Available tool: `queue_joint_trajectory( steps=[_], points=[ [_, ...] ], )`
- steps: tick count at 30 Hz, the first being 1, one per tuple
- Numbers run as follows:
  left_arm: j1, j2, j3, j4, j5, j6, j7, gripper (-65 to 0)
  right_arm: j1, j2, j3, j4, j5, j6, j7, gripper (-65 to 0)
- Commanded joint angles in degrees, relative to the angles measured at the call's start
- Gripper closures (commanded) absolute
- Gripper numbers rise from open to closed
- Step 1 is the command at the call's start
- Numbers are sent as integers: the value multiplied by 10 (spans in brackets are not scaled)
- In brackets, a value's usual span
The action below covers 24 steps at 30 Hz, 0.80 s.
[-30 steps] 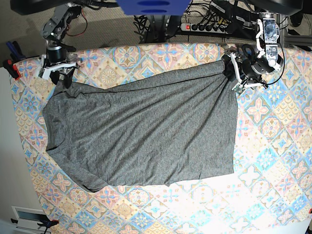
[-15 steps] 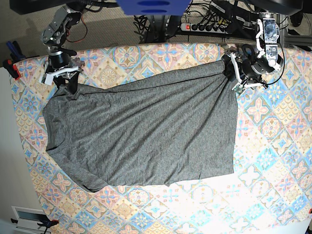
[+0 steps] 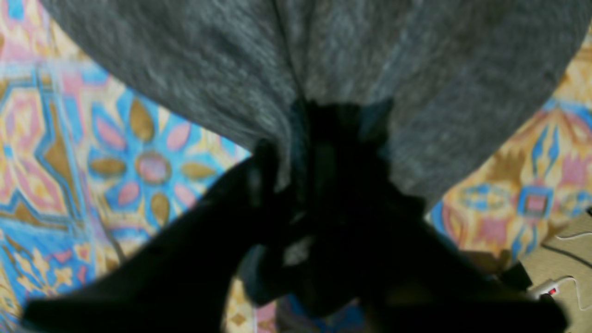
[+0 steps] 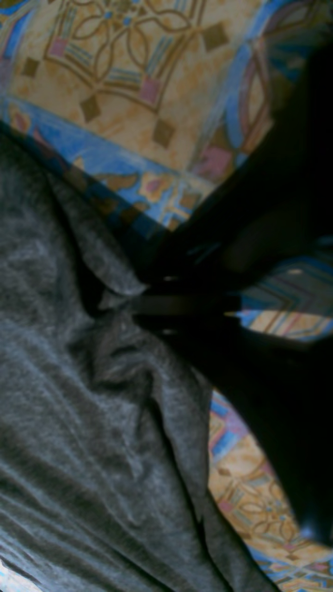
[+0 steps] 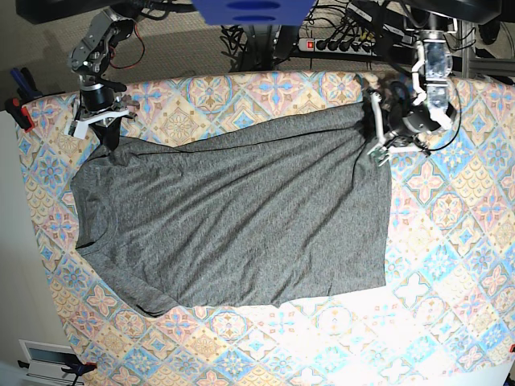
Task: Layout the t-shirt on the table in an organized manner, then fold the t-shirt properly
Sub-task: 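Hold the shirt edge with both grippers and pull it taut between them, then drag the held shirt edge across the shirt body with both grippers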
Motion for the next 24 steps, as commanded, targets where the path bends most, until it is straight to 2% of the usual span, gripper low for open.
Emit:
queue_joint_trajectory(
  steps=[1, 5, 8, 15, 24],
  points=[
    [0, 12, 4, -7, 48, 16, 3, -69, -4, 1, 2, 4, -12, 1, -19, 0],
    [4, 34, 4, -7, 125, 16, 3, -74, -6, 3, 33, 19, -13, 1, -17, 0],
    [4, 37, 0, -7, 152, 16, 3, -75, -4, 3, 62, 46, -13, 1, -19, 0],
    [5, 37, -79, -7, 156, 16, 3, -75, -8, 3, 77, 79, -14, 1, -19, 0],
    [22, 37, -82, 13, 151, 16, 3, -75, -8, 3, 77, 81, -14, 0, -20, 0]
  ],
)
